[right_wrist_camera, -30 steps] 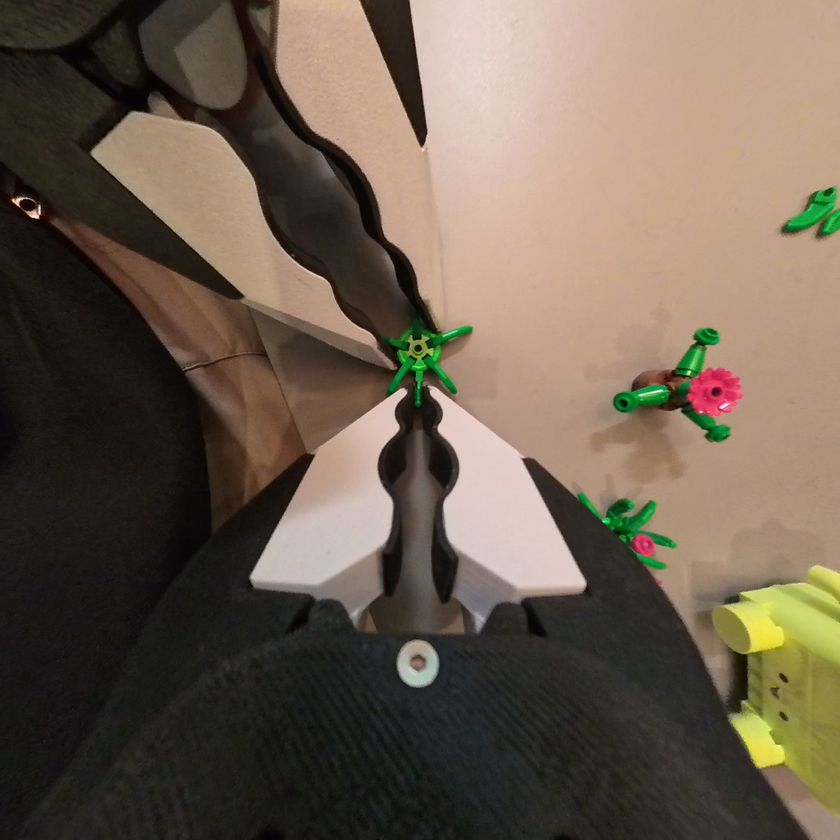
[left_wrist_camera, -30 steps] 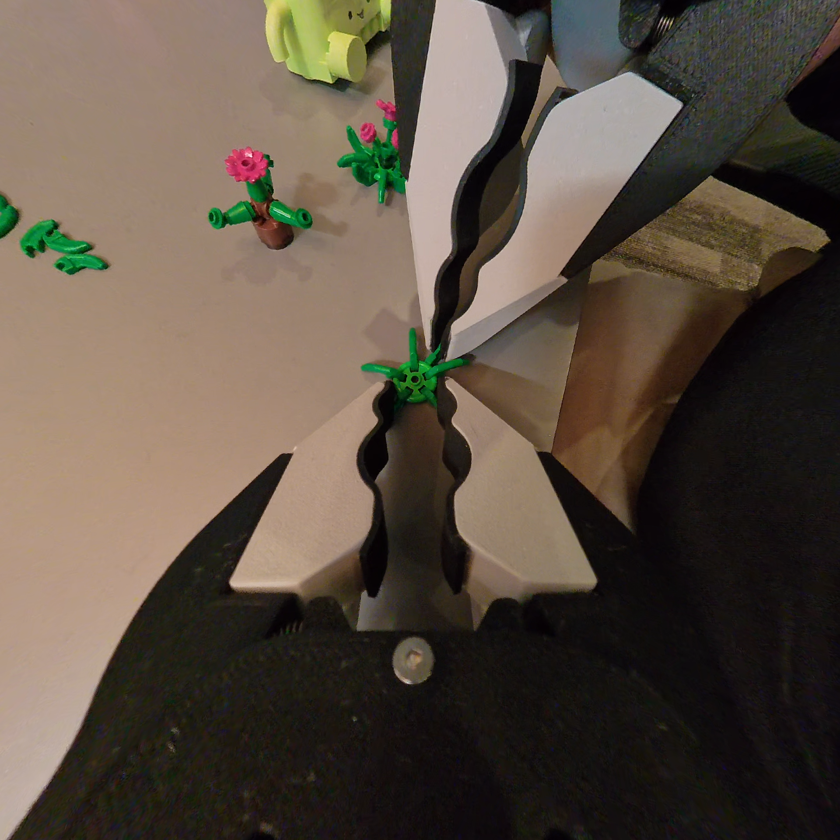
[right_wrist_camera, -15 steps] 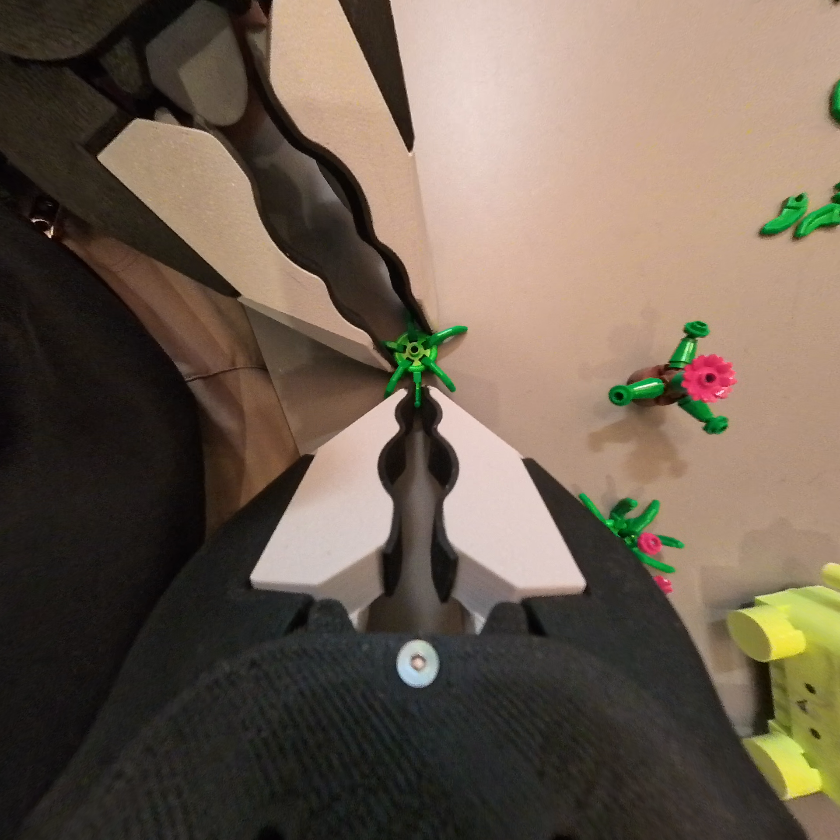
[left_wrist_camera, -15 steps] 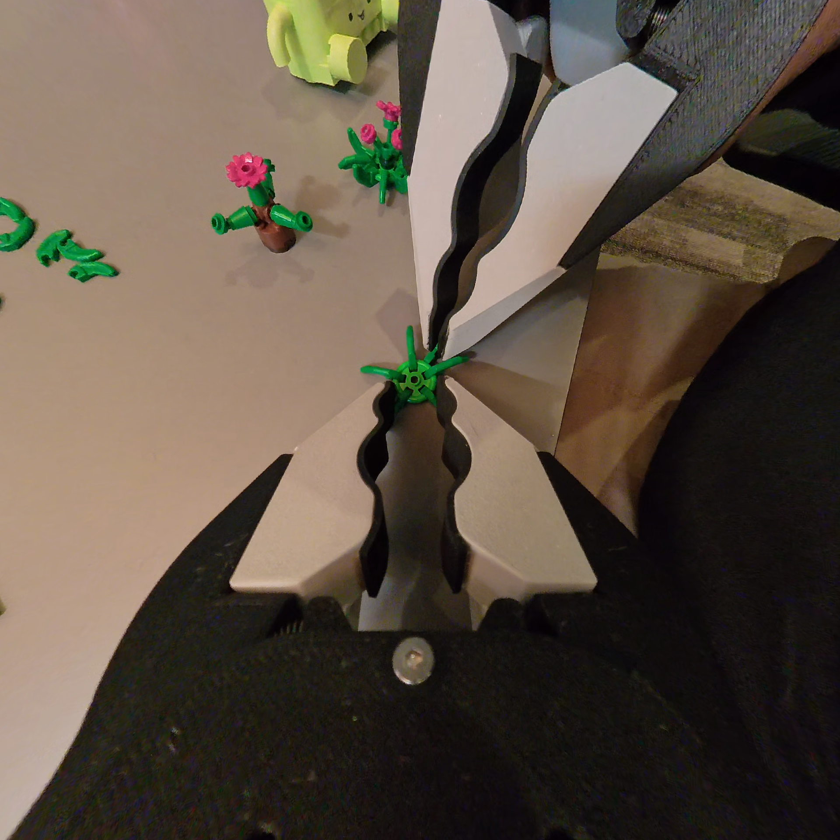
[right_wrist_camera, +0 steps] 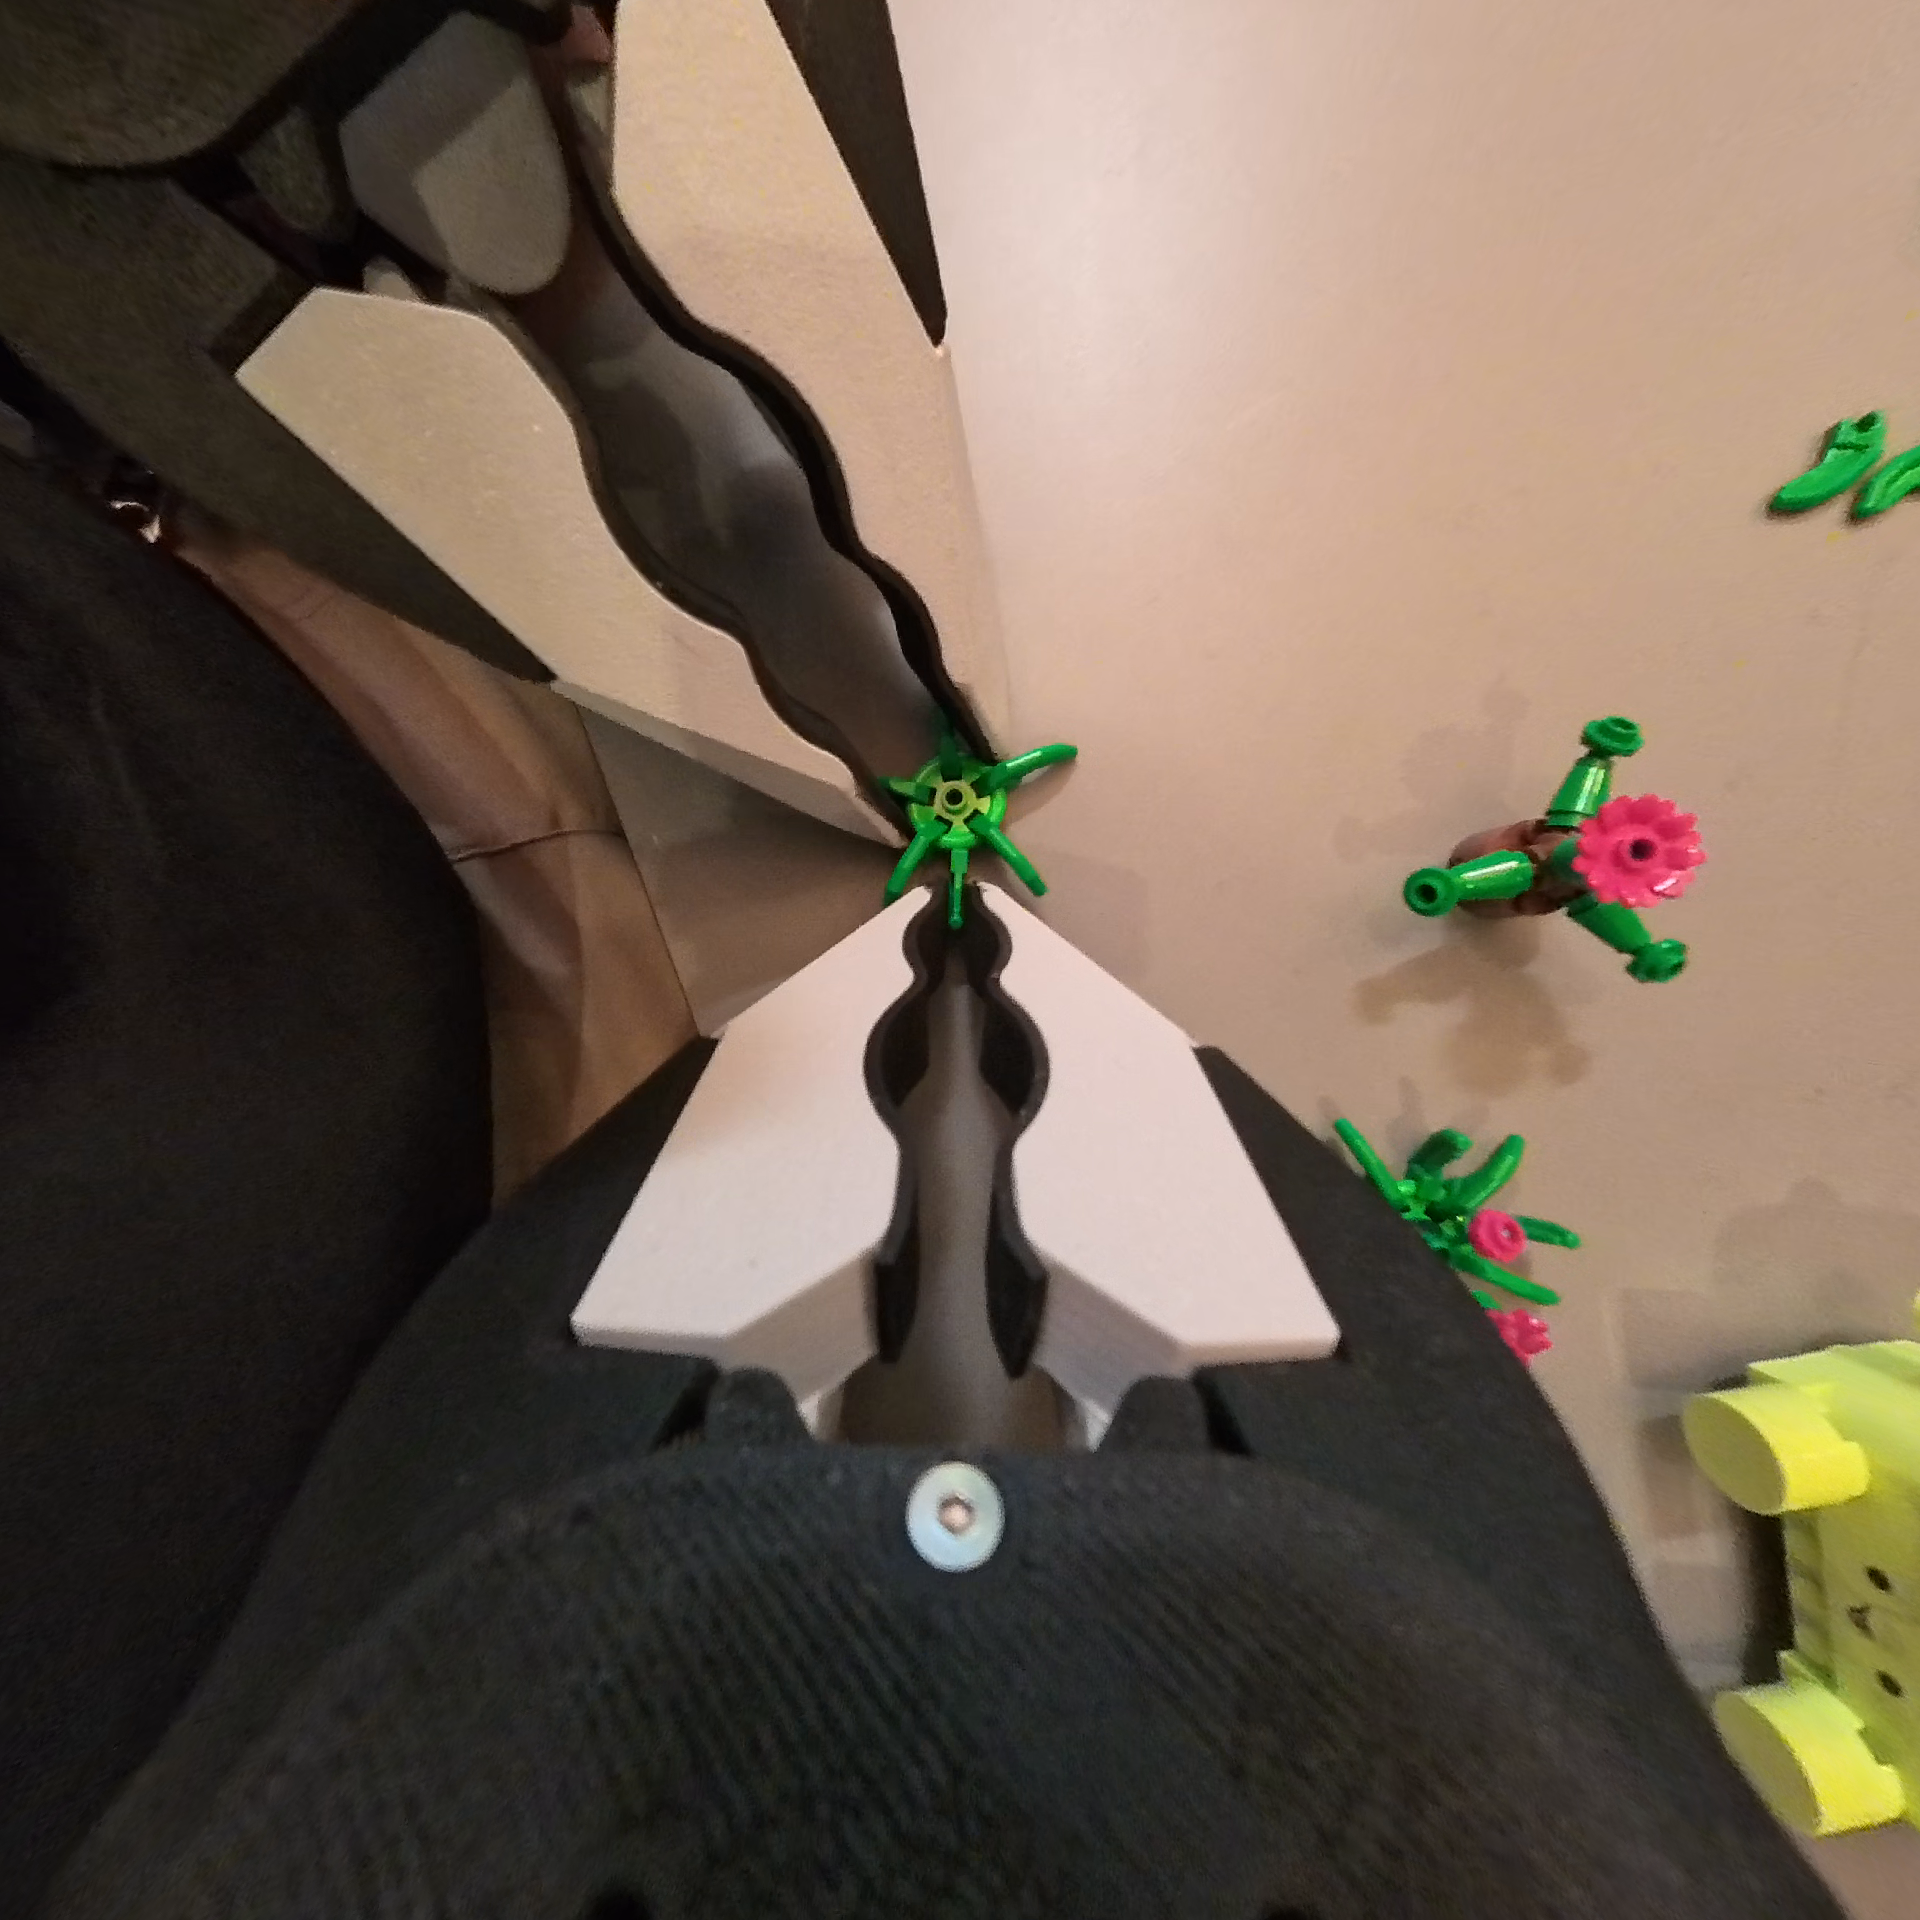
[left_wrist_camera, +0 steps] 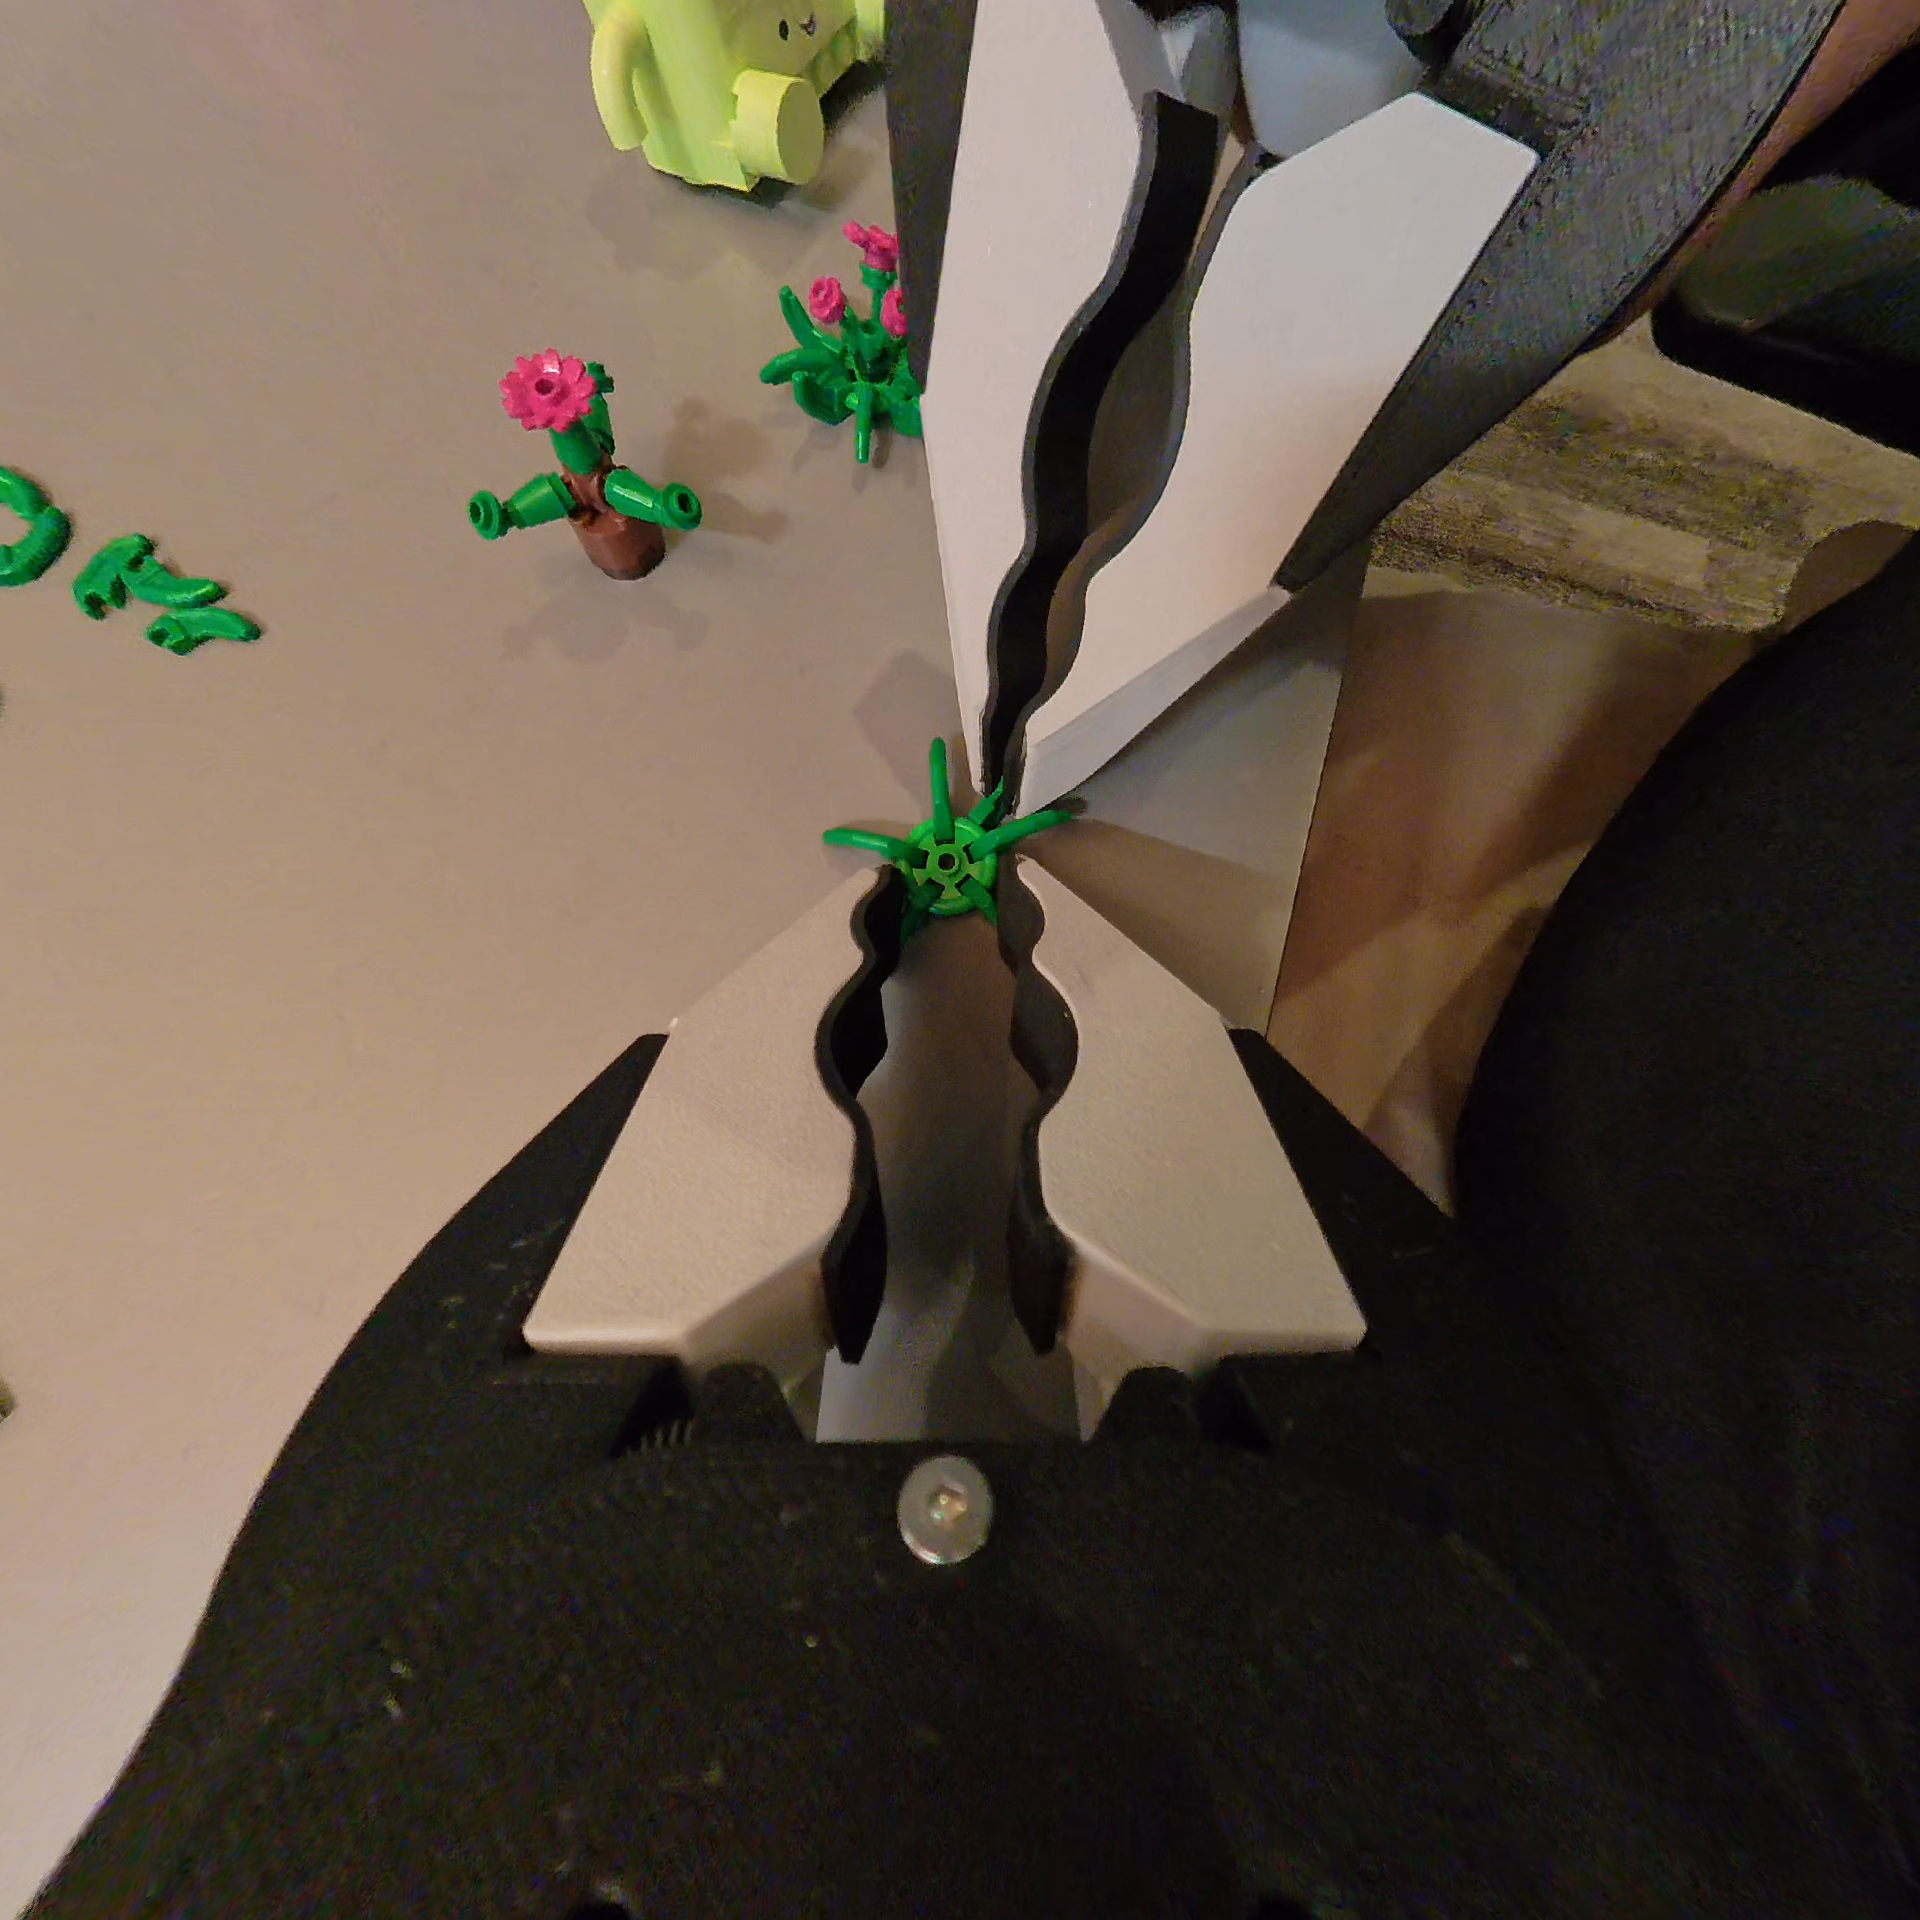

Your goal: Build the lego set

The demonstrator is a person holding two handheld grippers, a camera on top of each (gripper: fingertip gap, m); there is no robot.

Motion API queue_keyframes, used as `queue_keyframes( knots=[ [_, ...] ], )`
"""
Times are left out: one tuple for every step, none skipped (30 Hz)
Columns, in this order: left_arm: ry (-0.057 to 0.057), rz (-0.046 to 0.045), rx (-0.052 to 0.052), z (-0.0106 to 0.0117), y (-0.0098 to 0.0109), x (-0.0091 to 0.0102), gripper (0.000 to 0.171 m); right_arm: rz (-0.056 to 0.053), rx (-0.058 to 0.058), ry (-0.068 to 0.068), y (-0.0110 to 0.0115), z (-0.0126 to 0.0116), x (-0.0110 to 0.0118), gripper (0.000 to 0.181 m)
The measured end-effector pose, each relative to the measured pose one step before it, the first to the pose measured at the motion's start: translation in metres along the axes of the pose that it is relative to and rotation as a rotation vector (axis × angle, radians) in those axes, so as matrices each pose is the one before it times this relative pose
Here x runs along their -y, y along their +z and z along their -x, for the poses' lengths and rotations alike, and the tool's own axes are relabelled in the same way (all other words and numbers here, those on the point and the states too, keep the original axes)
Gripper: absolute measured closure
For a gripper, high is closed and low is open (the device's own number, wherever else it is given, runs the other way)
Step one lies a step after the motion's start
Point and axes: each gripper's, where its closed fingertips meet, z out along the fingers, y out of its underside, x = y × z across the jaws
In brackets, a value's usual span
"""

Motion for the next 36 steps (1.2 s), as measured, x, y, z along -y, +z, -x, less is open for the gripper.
queue_keyframes(
  knots=[
    [0.0007,0.00031,-0.0004,-0.00009,0.00002,-0.00001,0.153,0.0061,0.0038,-0.0007,-0.00014,0.00005,-0.0001,0.181],
    [0.0002,0.00029,-0.0006,-0.00002,0.00011,-0.00005,0.153,0.0081,0.0041,-0.0011,-0.00001,0.00012,-0.00013,0.181],
    [0.0006,0.00055,-0.0013,-0.00018,0.00006,0.00002,0.153,0.0105,0.0057,-0.0014,-0.00008,0.00033,-0.00027,0.181],
    [0.0011,0.00006,-0.0004,-0.00007,0.00003,0.00002,0.153,0.0124,0.0057,-0.0012,-0.00005,0.00005,-0.00015,0.181],
    [0.0018,0.00017,0.0002,-0.00002,0.00006,0.00004,0.153,0.0132,0.0065,-0.0001,0.0,0.00018,-0.00021,0.181],
    [0.0035,0.00053,0.001,-0.00009,0.00009,0.00003,0.153,0.0137,0.0058,-0.0016,-0.00011,-0.00005,-0.00014,0.181],
    [0.0046,0.00064,0.0021,-0.00001,0.00006,-0.00001,0.153,0.0133,0.0032,-0.0036,-0.00005,-0.00025,-0.00008,0.181],
    [0.0049,0.00067,0.0023,0.00005,0.00012,-0.00009,0.153,0.0105,0.0004,-0.0011,0.00001,-0.00035,0.00007,0.181],
    [0.0036,0.0007,0.0024,0.00005,0.00001,-0.00005,0.153,0.0059,-0.0044,-0.0004,-0.00002,-0.00067,0.00019,0.181],
    [0.0017,0.00062,0.0021,0.00011,0.0,-0.00005,0.153,-0.0018,-0.0098,-0.0028,-0.00024,-0.00096,0.00046,0.181],
    [0.0023,0.00051,0.0016,0.00007,0.00001,-0.00003,0.153,-0.0087,-0.0126,-0.0061,-0.00031,-0.00087,0.00082,0.181],
    [0.0008,0.00016,0.0002,0.0,0.00009,-0.00006,0.153,-0.0141,-0.0099,-0.006,-0.00043,-0.00043,0.00089,0.181],
    [-0.0005,0.00018,-0.0014,-0.00001,-0.00002,-0.00003,0.153,-0.0176,-0.0053,-0.0008,-0.00041,0.00013,0.00092,0.181],
    [-0.0003,0.00011,-0.0015,-0.00018,0.00005,0.00005,0.153,-0.0185,0.0004,0.0078,-0.00024,0.00036,0.00079,0.18],
    [0.0,0.00009,-0.0004,0.0,0.00006,0.00005,0.153,-0.0181,0.0047,0.0107,-0.00026,0.00054,0.00058,0.181],
    [0.0006,0.00013,0.0002,-0.00002,0.00003,0.00002,0.153,-0.0209,0.0037,0.0068,-0.00035,0.00044,0.00092,0.181],
    [0.0013,0.0002,0.0009,-0.00004,0.0001,0.00008,0.153,-0.0248,0.0032,0.0074,-0.00052,0.00056,0.00143,0.181],
    [0.001,0.00053,0.0,-0.00027,0.00018,-0.00001,0.153,-0.0255,0.0078,0.0114,-0.0003,0.00135,0.00179,0.181],
    [-0.0006,0.00107,-0.0011,-0.00048,0.00036,0.00014,0.153,-0.0175,0.0127,0.0115,0.00019,0.00235,0.00095,0.181],
    [0.0009,-0.00006,0.0015,0.00004,0.00002,0.00002,0.153,-0.0099,-0.0071,0.0025,-0.00003,-0.0005,-0.00018,0.181],
    [-0.0006,0.00013,0.0,0.00009,0.00002,0.00001,0.153,-0.0072,-0.0115,0.0006,-0.00022,-0.00111,-0.00075,0.181],
    [-0.002,0.0002,-0.0016,-0.00005,-0.00006,-0.00007,0.153,-0.0055,-0.0066,0.0016,-0.0003,-0.00033,-0.00125,0.181],
    [-0.0029,-0.00043,-0.0024,0.00004,0.00003,0.00007,0.153,-0.0087,-0.003,-0.001,-0.0003,0.00013,-0.00112,0.181],
    [-0.0024,-0.00022,-0.0024,-0.00006,-0.00001,0.00002,0.153,-0.0132,-0.0013,0.0007,-0.00033,0.00021,-0.00065,0.181],
    [-0.0014,0.00008,-0.0018,0.00002,0.00001,0.00001,0.153,-0.0139,-0.0004,0.0022,-0.00017,0.00004,-0.00042,0.181],
    [-0.0013,0.00024,-0.0019,-0.00009,0.0001,-0.00005,0.153,-0.015,0.0,0.0023,-0.00011,-0.00004,-0.00019,0.181],
    [-0.0018,-0.0001,-0.0019,-0.00003,0.00002,0.00004,0.153,-0.0121,0.0002,0.0046,-0.00009,-0.00012,-0.00022,0.181],
    [-0.0014,-0.00014,-0.0015,0.0,-0.00004,-0.00002,0.153,-0.0095,-0.0024,0.0023,-0.00022,-0.00019,-0.00029,0.181],
    [-0.0007,-0.00006,-0.0007,-0.00001,0.00003,0.00004,0.153,-0.0089,-0.0056,-0.0037,-0.00015,-0.00007,-0.00015,0.181],
    [0.0002,0.00008,0.0002,0.00004,-0.00001,-0.00001,0.153,-0.0077,-0.0052,-0.0038,-0.00008,0.00002,-0.00028,0.181],
    [0.0002,0.00016,0.0001,-0.00006,0.00003,0.00001,0.153,-0.0072,-0.0037,-0.0019,-0.00009,0.00009,-0.00009,0.181],
    [-0.0002,0.00001,-0.0003,-0.00001,0.00006,0.00006,0.153,-0.0057,-0.0029,-0.0023,-0.0001,0.00002,-0.0003,0.181],
    [-0.0004,0.00002,-0.0006,0.00002,0.00002,0.00003,0.153,-0.0065,-0.003,-0.0001,-0.00003,0.00005,-0.00014,0.181],
    [-0.0006,-0.00004,-0.0011,-0.00014,0.00013,0.0,0.153,-0.0081,-0.0023,0.0026,0.00001,-0.00009,0.0001,0.181],
    [0.0,0.00018,-0.0007,-0.00005,0.00005,0.00004,0.153,-0.0078,-0.0044,0.0011,0.00003,-0.00011,0.00019,0.181],
    [0.0003,-0.00005,0.0001,-0.00005,0.00004,0.00004,0.153,-0.009,-0.0098,0.0008,0.00023,-0.00072,0.00047,0.181]
  ],
)
